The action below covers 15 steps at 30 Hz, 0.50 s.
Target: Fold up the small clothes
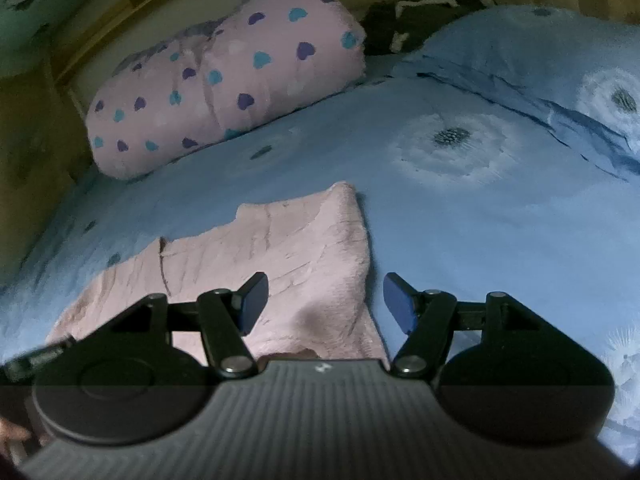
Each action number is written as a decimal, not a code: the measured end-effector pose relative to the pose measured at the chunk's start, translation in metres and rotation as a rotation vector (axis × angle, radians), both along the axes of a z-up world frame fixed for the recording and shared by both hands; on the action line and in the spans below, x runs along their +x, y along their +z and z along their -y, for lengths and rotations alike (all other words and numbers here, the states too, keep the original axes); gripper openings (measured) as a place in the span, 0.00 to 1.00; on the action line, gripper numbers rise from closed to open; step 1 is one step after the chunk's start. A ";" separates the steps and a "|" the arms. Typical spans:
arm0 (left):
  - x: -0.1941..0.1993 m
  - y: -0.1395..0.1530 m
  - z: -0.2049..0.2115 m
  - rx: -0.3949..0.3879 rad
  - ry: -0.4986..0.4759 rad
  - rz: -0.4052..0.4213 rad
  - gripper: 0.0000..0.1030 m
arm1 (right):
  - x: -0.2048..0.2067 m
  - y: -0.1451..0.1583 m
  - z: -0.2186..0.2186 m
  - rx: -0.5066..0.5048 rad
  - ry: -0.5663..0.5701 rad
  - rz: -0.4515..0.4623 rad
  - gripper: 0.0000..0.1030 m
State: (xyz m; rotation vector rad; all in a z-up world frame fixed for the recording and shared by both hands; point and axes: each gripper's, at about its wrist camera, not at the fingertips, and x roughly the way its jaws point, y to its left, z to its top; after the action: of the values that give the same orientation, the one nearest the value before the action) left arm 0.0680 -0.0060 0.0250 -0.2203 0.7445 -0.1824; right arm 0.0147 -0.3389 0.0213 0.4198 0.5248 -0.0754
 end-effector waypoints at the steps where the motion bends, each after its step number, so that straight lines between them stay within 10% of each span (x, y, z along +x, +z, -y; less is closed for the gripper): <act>1: -0.001 0.001 0.001 0.013 0.005 0.010 0.43 | 0.000 0.000 0.001 0.008 -0.002 0.000 0.65; 8: -0.011 0.032 -0.018 0.096 0.150 0.159 0.29 | -0.001 0.000 -0.001 -0.027 0.004 -0.001 0.65; 15: 0.002 0.017 -0.034 0.156 0.156 0.054 0.60 | 0.011 -0.014 -0.007 -0.098 -0.006 -0.119 0.65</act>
State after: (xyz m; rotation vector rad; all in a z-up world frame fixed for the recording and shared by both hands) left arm 0.0702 0.0278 0.0415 -0.1234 0.6810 0.0181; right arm 0.0259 -0.3322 0.0070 0.3221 0.6339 -0.1322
